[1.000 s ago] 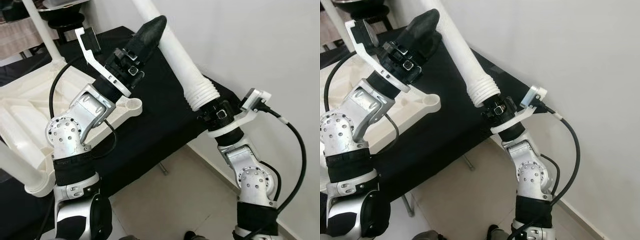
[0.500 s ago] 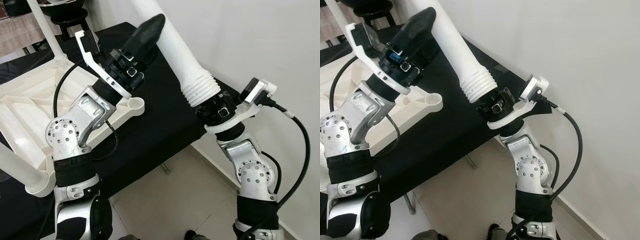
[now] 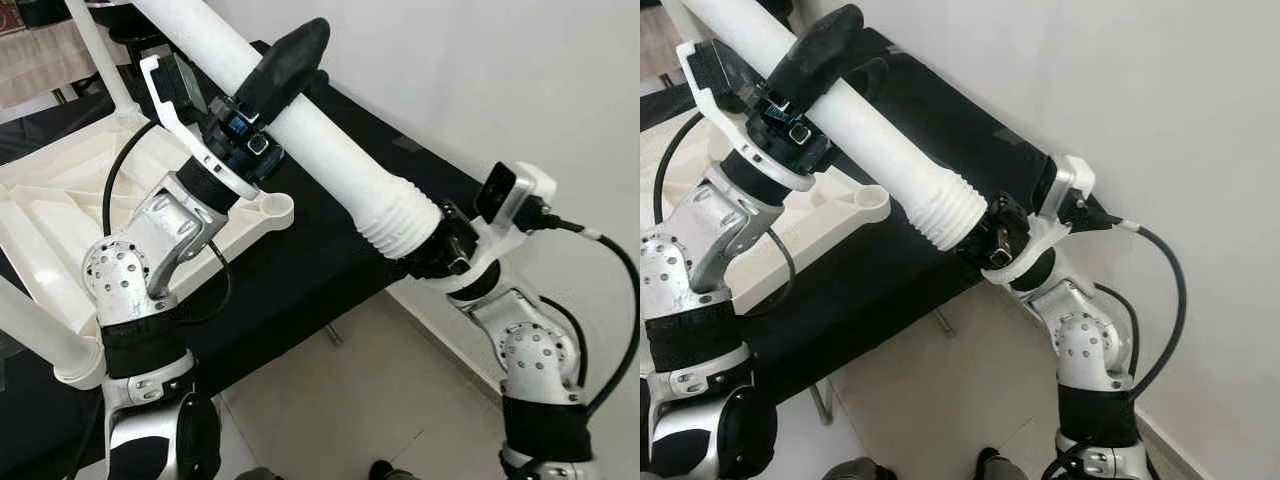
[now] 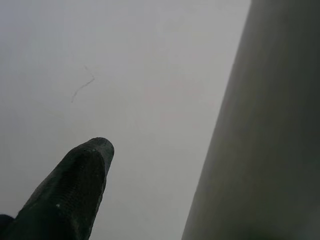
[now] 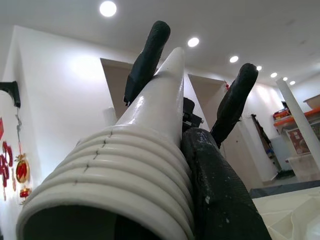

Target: Building children table

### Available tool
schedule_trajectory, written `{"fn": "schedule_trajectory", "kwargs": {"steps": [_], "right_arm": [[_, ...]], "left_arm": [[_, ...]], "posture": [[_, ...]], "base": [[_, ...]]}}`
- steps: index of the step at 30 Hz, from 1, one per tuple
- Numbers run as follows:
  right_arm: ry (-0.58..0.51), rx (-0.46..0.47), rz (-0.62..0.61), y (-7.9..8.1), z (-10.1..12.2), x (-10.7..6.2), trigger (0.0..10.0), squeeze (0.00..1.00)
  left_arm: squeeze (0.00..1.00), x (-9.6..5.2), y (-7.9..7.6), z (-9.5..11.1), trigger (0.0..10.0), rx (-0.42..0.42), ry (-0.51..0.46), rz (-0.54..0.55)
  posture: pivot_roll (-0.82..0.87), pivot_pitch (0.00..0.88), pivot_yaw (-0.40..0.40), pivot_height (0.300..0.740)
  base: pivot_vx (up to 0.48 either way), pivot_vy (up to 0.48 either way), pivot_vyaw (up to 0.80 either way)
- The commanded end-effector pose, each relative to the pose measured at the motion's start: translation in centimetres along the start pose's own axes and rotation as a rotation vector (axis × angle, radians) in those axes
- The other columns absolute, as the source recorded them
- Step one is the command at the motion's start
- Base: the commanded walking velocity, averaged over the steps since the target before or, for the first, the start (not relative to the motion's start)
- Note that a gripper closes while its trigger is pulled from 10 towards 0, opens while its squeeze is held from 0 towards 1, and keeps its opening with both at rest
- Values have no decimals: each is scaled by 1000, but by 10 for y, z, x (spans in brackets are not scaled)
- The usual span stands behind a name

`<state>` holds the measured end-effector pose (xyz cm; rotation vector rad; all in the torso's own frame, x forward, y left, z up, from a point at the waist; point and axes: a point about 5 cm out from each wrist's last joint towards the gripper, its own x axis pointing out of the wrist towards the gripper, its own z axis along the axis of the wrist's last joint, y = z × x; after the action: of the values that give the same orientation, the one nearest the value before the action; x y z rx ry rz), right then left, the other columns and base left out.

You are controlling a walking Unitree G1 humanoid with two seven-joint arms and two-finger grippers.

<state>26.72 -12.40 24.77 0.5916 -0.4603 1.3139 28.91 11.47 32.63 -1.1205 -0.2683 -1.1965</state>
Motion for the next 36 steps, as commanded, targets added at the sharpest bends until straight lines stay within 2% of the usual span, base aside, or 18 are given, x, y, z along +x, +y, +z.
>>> {"fn": "schedule_trajectory", "kwargs": {"steps": [1,6,8,9,10,11,13,14,19,29,34,35,36], "right_arm": [[22,-5,62,6,-1,1,10000,0],[62,-36,-5,0,5,-18,10000,0],[68,-39,-12,0,6,-21,10000,0],[73,-40,-18,0,7,-23,10000,0],[73,-40,-18,0,7,-23,10000,0],[80,-42,-21,0,7,-25,10000,0],[80,-42,-21,0,7,-25,10000,0],[84,-42,-21,0,8,-27,10000,0],[95,-48,-31,-1,9,-29,10000,0],[94,-52,-38,-2,9,-28,10000,0],[92,-43,-82,-6,9,-29,10000,0],[96,-35,-95,-7,8,-30,10000,1000],[101,-22,-97,-7,8,-31,10000,1000]], "left_arm": [[0,-3,-2,1,10000,9,9,2],[0,-5,-9,1,10000,24,14,-34],[0,-5,-10,2,10000,26,14,-38],[0,-6,-11,2,4510,27,13,-44],[0,-6,-11,2,4510,27,13,-44],[0,-6,-12,2,1216,29,13,-46],[0,-6,-12,2,1216,29,13,-46],[0,-7,-13,2,0,30,13,-52],[0,-7,-18,1,0,28,9,-79],[0,-6,-18,-2,0,15,4,-80],[0,-6,-19,3,0,11,-25,-77],[0,-6,-18,5,0,9,-34,-76],[0,-7,-18,6,0,8,-39,-74]], "posture": [[74,129,23,740],[72,128,11,740],[72,128,11,740],[69,128,10,740],[69,128,10,740],[69,128,8,740],[69,128,8,740],[68,129,6,740],[60,135,1,740],[59,141,1,740],[57,145,1,740],[55,145,2,740],[55,145,2,740]], "base": [[0,0,0],[0,0,0],[0,0,0],[0,0,0],[0,0,0],[0,0,0],[0,0,0],[0,0,0],[0,0,0],[0,0,0],[0,0,0],[0,0,0],[0,0,0]]}}
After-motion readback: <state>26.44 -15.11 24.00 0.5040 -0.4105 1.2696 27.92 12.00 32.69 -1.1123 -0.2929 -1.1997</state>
